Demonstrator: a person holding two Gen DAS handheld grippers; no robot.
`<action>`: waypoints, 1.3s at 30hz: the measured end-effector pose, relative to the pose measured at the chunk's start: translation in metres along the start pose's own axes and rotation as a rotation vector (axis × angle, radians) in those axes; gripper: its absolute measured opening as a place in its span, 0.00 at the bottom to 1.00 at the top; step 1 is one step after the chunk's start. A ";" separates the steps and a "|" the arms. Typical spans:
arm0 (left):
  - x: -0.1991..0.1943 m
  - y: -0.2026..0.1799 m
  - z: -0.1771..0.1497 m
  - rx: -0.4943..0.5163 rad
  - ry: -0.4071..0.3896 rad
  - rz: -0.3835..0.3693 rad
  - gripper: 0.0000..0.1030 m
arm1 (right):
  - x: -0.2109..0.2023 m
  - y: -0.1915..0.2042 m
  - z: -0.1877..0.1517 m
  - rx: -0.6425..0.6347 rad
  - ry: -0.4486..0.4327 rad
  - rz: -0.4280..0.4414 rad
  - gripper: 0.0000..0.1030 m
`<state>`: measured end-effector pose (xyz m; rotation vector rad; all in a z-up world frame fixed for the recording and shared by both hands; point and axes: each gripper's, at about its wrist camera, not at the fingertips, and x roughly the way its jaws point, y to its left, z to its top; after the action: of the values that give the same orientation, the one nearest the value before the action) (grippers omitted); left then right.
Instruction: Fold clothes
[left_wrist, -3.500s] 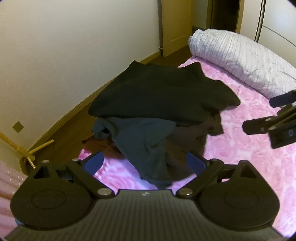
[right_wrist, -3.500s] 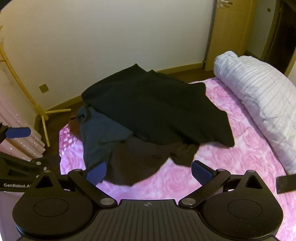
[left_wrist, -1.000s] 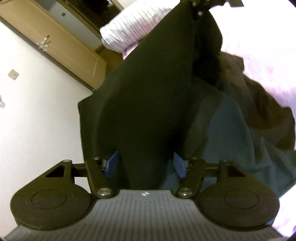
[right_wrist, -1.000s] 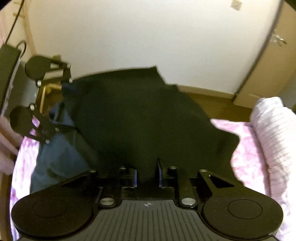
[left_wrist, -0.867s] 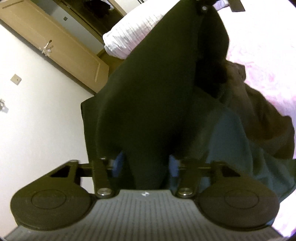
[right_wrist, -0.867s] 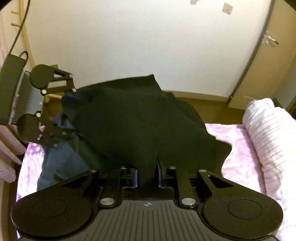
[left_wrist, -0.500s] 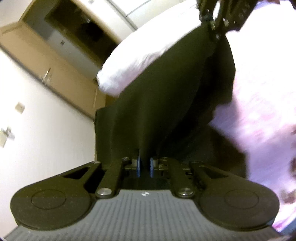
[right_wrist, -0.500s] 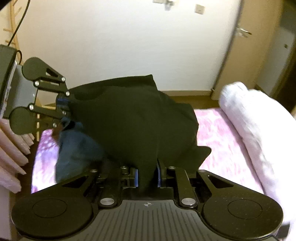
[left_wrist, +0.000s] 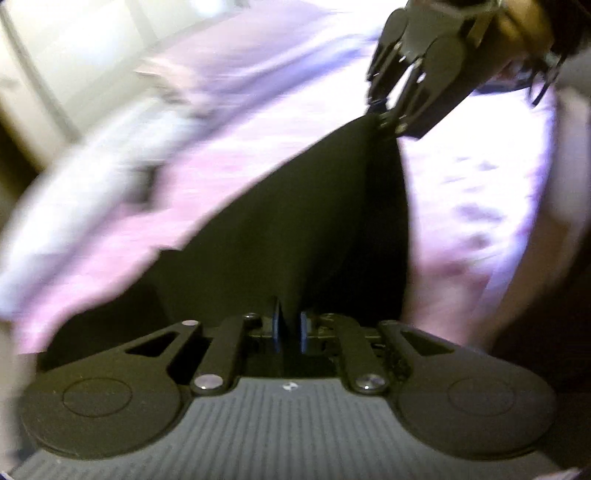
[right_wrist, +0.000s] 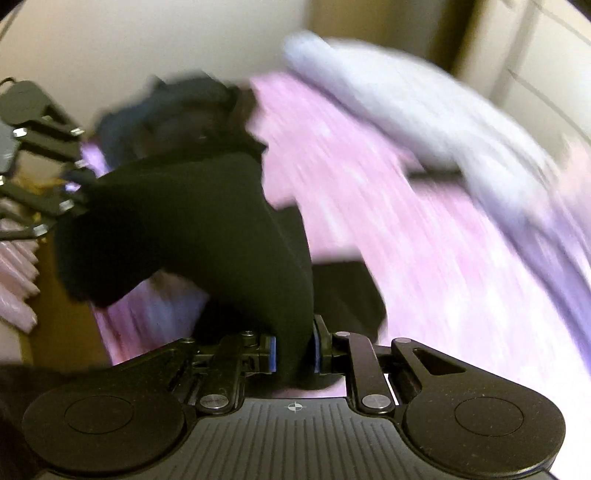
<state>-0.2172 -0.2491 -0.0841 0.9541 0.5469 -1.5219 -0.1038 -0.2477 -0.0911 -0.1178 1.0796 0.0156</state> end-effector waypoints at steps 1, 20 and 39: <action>0.008 -0.014 0.010 0.005 0.004 -0.056 0.18 | -0.003 -0.007 -0.026 0.033 0.057 -0.020 0.16; 0.032 0.088 -0.028 -0.096 0.147 0.106 0.30 | 0.117 0.059 0.069 0.193 -0.009 -0.006 0.80; 0.069 0.065 0.085 -0.022 -0.114 -0.023 0.36 | -0.110 -0.110 0.006 0.648 -0.197 -0.501 0.09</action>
<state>-0.1740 -0.3692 -0.0820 0.8416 0.4934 -1.5767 -0.1428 -0.3516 0.0187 0.1974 0.7917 -0.7533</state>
